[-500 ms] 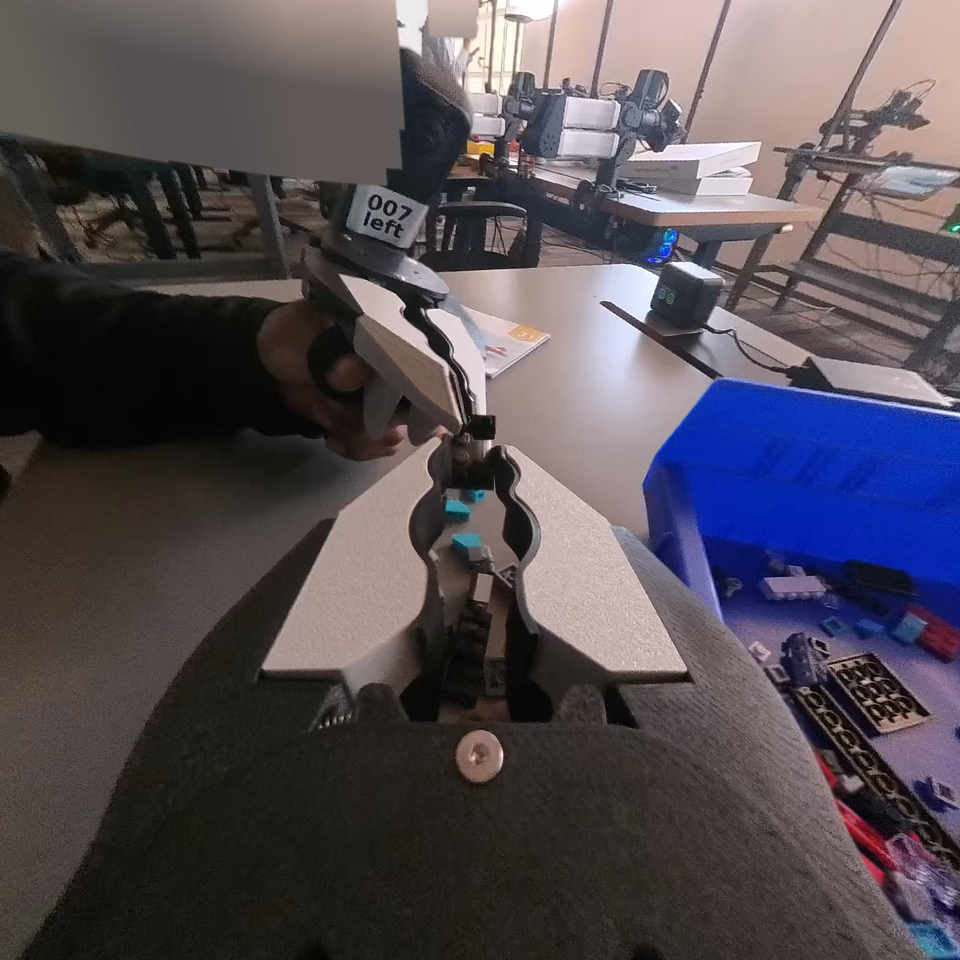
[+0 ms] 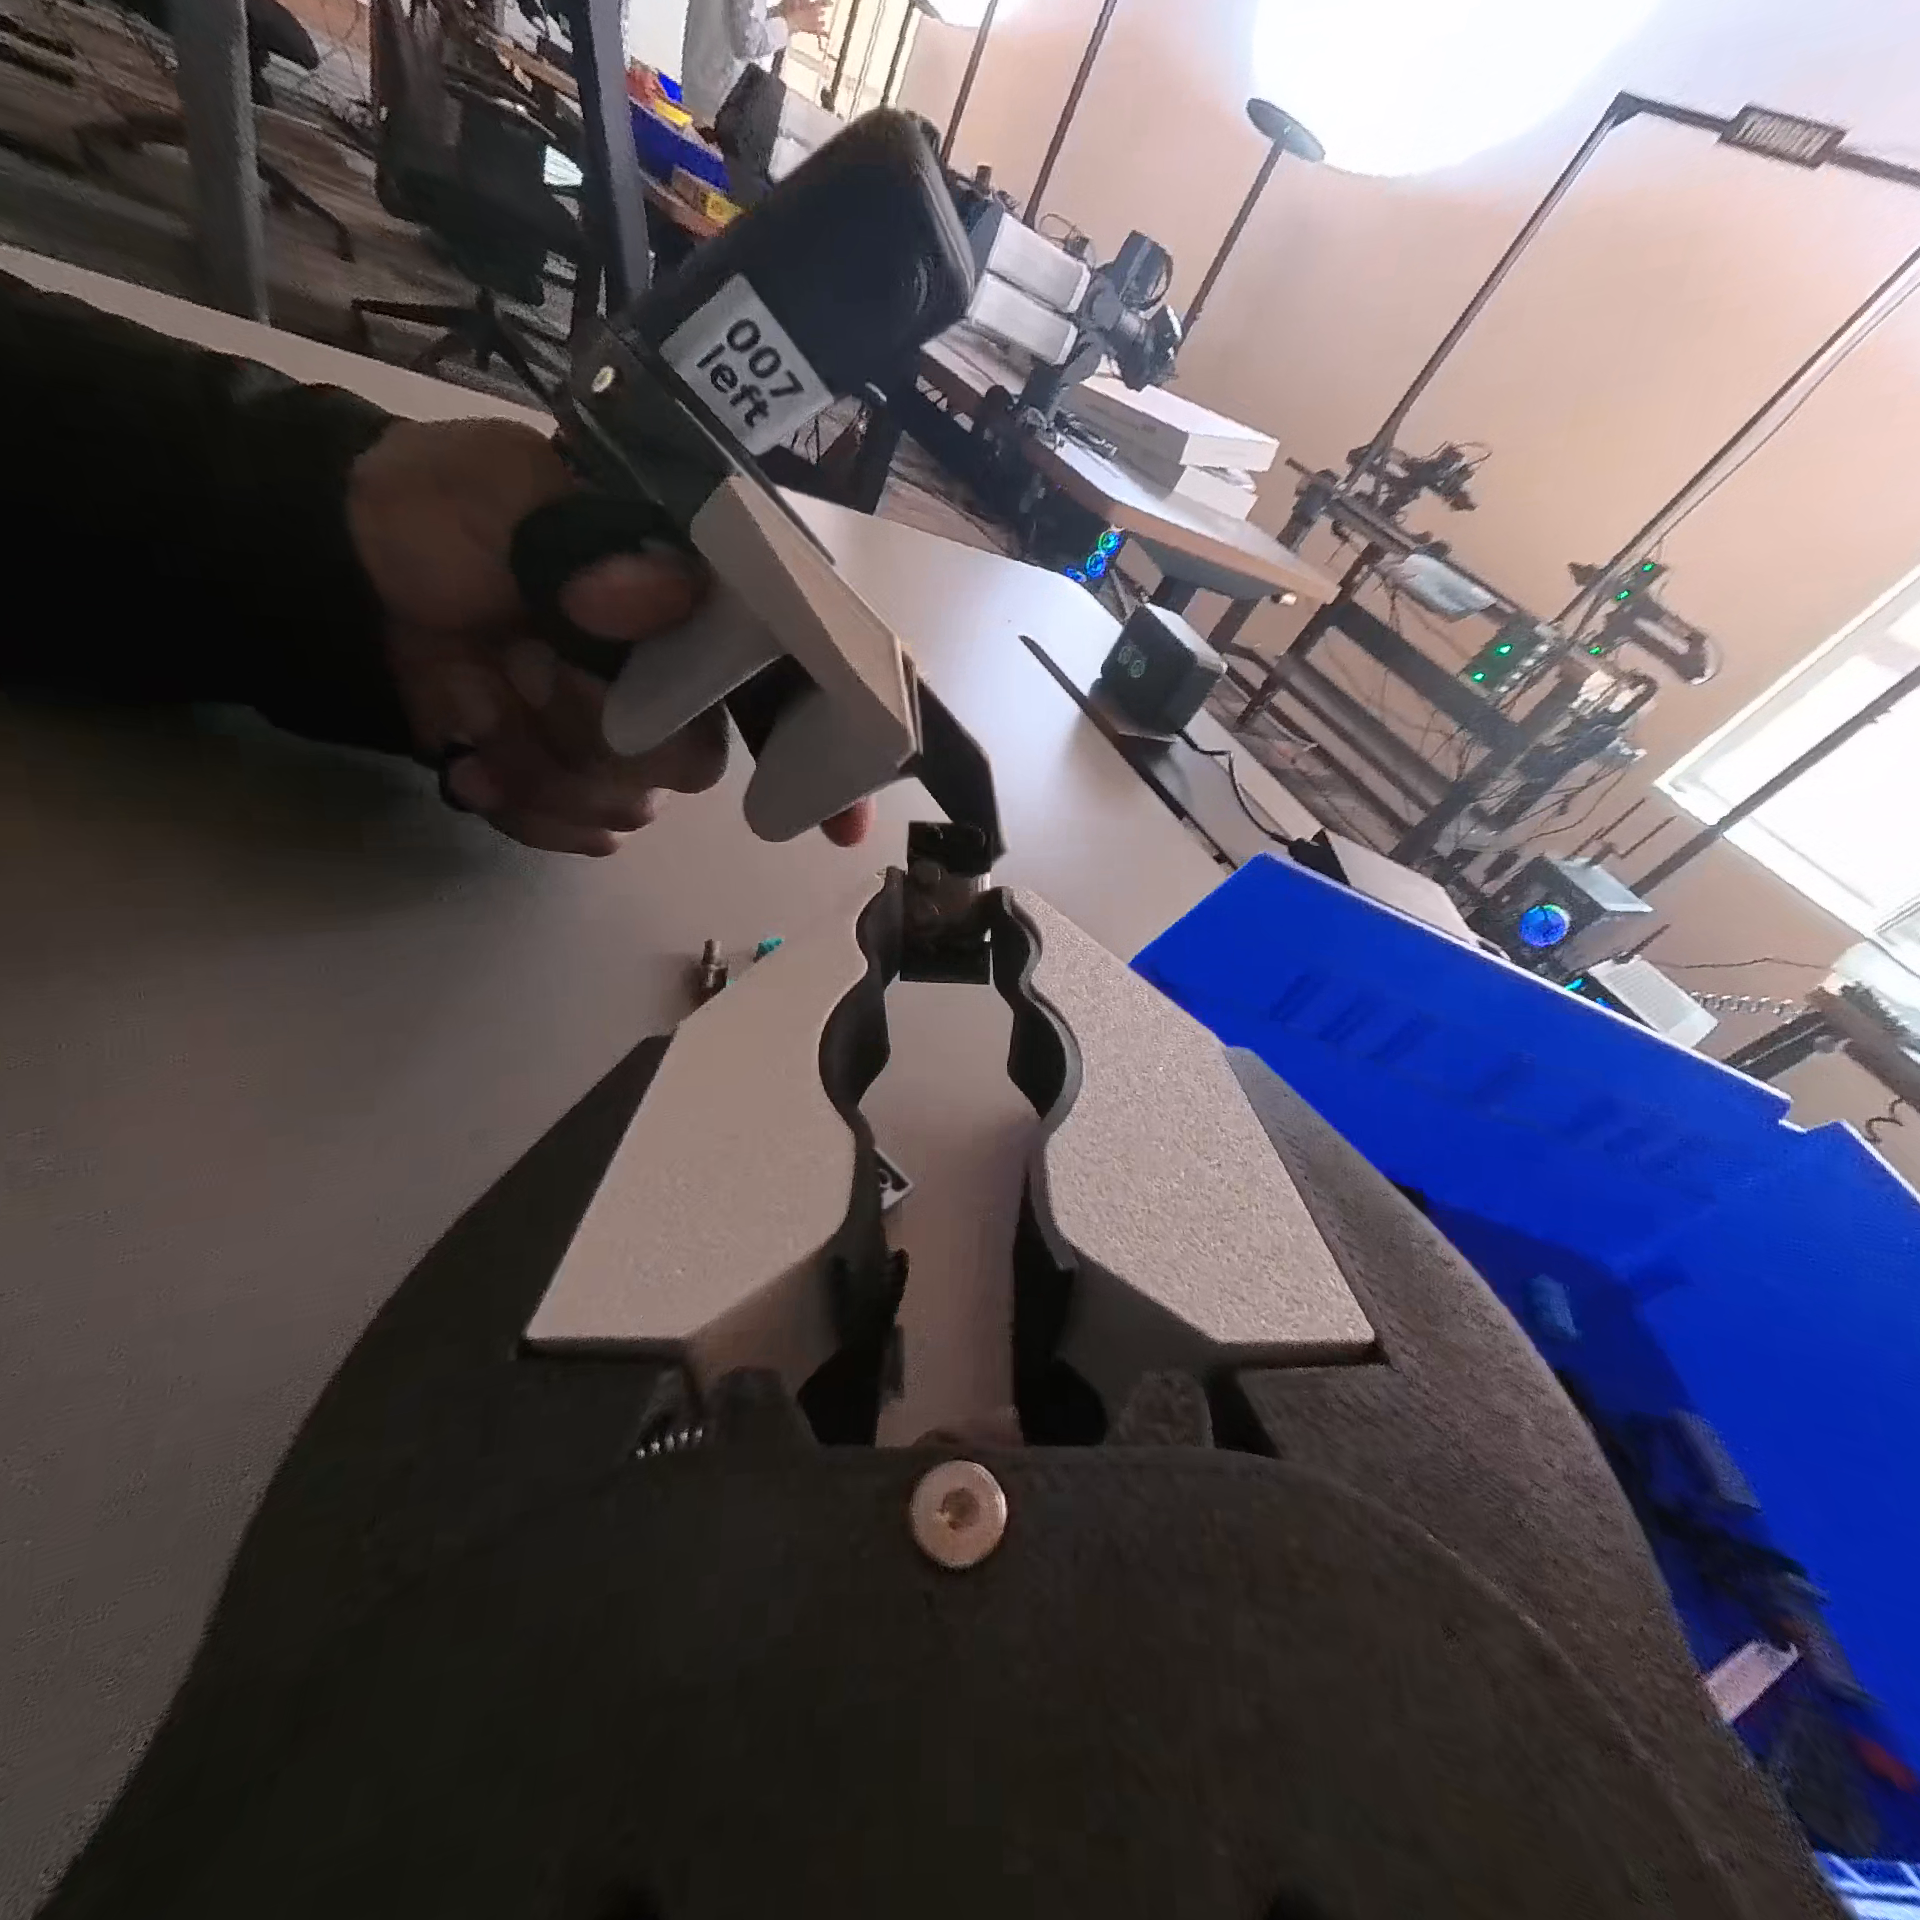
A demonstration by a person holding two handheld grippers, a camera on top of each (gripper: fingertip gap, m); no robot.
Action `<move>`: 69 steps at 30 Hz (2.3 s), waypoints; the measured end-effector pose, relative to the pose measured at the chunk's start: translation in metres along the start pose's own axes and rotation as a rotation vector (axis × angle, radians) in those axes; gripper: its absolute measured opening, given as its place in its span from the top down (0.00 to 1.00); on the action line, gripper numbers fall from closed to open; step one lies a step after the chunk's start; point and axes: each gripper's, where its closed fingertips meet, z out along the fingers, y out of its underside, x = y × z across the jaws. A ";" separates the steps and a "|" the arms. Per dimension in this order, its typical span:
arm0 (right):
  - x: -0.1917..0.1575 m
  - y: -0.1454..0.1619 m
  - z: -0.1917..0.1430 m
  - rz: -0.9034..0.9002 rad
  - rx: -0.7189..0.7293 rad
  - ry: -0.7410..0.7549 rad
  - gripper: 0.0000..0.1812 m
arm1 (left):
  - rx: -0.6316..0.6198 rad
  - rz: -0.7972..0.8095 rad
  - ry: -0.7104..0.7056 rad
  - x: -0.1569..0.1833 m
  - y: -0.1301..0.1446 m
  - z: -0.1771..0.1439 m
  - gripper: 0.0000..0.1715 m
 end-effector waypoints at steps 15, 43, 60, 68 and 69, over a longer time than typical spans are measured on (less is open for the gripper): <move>0.007 -0.012 -0.011 0.106 0.162 0.053 0.91 | 0.241 0.132 -0.194 -0.024 -0.032 -0.027 0.65; -0.043 0.008 -0.082 -0.154 0.072 -0.011 0.91 | 0.048 -0.408 0.025 0.063 0.058 0.056 0.91; -0.071 0.006 -0.093 -0.262 0.007 -0.070 0.91 | -0.113 -0.336 -0.014 0.088 0.075 0.053 0.83; -0.091 0.005 -0.097 -0.387 0.006 -0.018 0.91 | -0.115 -0.272 -0.091 0.093 0.092 0.045 0.91; -0.091 0.005 -0.097 -0.397 0.007 -0.015 0.91 | -0.115 -0.265 -0.094 0.093 0.093 0.045 0.92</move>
